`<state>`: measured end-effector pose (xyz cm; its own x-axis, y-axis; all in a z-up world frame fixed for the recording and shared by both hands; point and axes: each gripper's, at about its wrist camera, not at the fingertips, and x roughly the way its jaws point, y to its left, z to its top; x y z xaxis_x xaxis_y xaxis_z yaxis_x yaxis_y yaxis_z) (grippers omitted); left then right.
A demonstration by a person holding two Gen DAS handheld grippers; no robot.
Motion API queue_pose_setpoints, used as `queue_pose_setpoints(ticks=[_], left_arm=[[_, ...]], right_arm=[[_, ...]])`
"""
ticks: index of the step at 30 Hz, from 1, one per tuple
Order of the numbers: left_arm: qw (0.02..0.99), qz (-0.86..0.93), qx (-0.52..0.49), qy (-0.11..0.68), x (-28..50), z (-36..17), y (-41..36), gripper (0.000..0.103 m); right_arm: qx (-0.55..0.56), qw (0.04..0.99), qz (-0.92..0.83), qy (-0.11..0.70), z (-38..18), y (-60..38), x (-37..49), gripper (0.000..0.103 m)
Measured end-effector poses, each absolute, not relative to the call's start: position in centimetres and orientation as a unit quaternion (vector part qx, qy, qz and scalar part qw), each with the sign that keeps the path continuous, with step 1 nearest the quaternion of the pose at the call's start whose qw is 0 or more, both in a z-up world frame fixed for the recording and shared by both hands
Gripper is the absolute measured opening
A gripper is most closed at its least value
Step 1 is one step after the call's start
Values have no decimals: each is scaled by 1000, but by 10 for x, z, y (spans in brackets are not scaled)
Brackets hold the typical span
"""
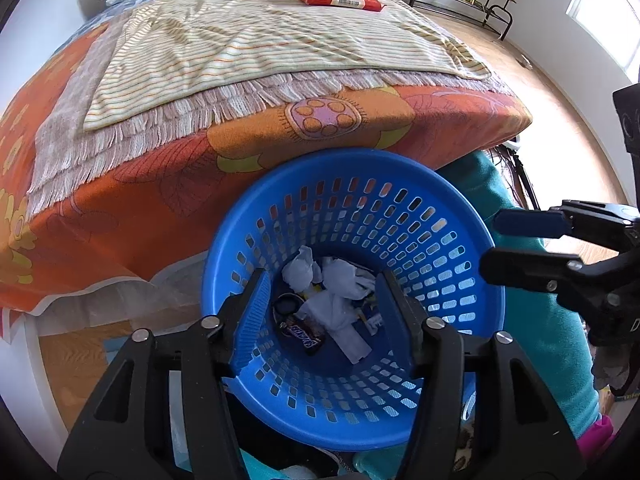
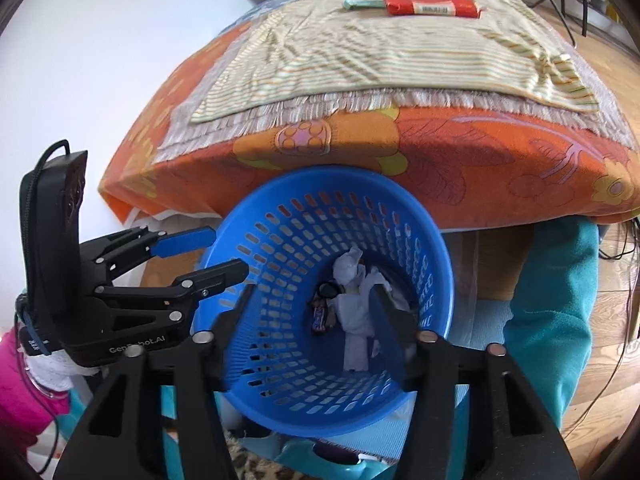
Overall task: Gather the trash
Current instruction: 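Open both tools to drop hair tie and packet into the basket, then move both open tools back over the tube and red box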
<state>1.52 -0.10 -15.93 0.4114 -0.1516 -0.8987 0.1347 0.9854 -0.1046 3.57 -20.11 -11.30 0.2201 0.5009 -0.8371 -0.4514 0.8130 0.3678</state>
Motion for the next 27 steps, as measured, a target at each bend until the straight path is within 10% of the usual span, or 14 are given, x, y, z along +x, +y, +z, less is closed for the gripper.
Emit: queue_pose_setpoints(ticks=[27], left_arm=[[842,-62,-55,533,47,-146,19,68]], right_arm=[[-51,834,243,493,-89,-197,71,64]])
